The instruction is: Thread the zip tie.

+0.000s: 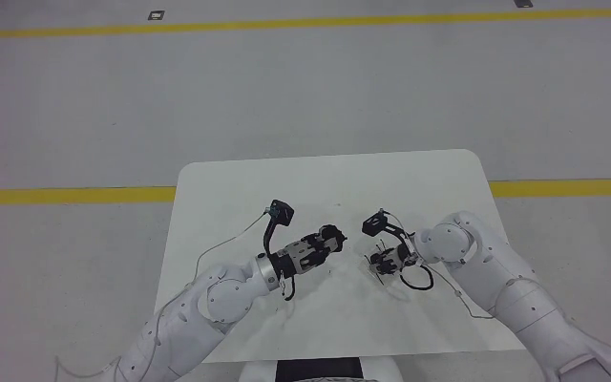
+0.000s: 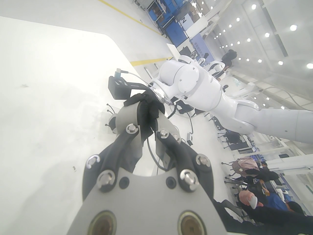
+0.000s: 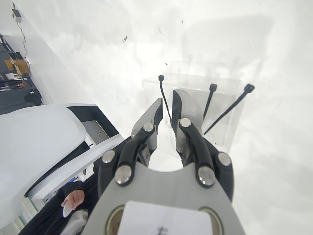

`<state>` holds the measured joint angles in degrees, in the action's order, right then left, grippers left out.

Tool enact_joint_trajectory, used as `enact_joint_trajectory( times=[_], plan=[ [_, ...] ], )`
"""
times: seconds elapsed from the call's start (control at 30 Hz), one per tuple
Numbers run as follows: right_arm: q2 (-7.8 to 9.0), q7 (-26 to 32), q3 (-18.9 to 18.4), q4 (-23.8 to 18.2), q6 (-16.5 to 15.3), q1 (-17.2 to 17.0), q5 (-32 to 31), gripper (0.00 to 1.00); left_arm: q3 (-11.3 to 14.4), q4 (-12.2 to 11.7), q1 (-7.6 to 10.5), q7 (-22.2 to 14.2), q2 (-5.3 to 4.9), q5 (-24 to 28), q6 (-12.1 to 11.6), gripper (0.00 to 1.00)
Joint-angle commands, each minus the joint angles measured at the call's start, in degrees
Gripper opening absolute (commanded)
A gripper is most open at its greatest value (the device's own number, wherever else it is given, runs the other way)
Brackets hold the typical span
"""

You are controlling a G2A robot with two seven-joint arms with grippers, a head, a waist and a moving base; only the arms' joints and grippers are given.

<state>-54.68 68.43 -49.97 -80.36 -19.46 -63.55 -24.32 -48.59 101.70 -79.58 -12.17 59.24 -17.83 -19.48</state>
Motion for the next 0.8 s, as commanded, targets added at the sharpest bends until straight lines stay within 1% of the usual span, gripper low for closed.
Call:
enact_joint_trajectory(
  times=[0.0, 0.07, 0.1, 0.13, 0.3, 0.4, 0.6, 0.77],
  plan=[
    [-0.06, 0.07, 0.22, 0.26, -0.02, 0.18, 0.22, 0.11, 0.0, 0.0, 0.0, 0.0, 0.0, 0.0, 0.0, 0.0],
    [-0.12, 0.09, 0.41, 0.48, -0.02, 0.35, 0.34, 0.08, 0.0, 0.0, 0.0, 0.0, 0.0, 0.0, 0.0, 0.0],
    [-0.14, 0.07, 0.49, 0.58, -0.02, 0.43, 0.44, 0.03, 0.0, 0.0, 0.0, 0.0, 0.0, 0.0, 0.0, 0.0],
    [-0.16, 0.04, 0.59, 0.68, -0.02, 0.52, 0.53, 0.0, 0.0, 0.0, 0.0, 0.0, 0.0, 0.0, 0.0, 0.0],
    [-0.08, -0.01, 0.73, 0.48, -0.02, 0.59, 0.64, 0.0, 0.0, 0.0, 0.0, 0.0, 0.0, 0.0, 0.0, 0.0],
    [0.2, -0.27, 0.18, -0.23, -0.02, 0.31, 0.58, 0.0, 0.0, 0.0, 0.0, 0.0, 0.0, 0.0, 0.0, 0.0],
    [1.56, -1.07, -3.09, -3.52, -0.02, -2.05, 0.9, 0.0, 0.0, 0.0, 0.0, 0.0, 0.0, 0.0, 0.0, 0.0],
    [3.05, -2.2, -7.17, -7.11, -0.02, -5.03, 2.82, 0.0, 0.0, 0.0, 0.0, 0.0, 0.0, 0.0, 0.0, 0.0]
  ],
)
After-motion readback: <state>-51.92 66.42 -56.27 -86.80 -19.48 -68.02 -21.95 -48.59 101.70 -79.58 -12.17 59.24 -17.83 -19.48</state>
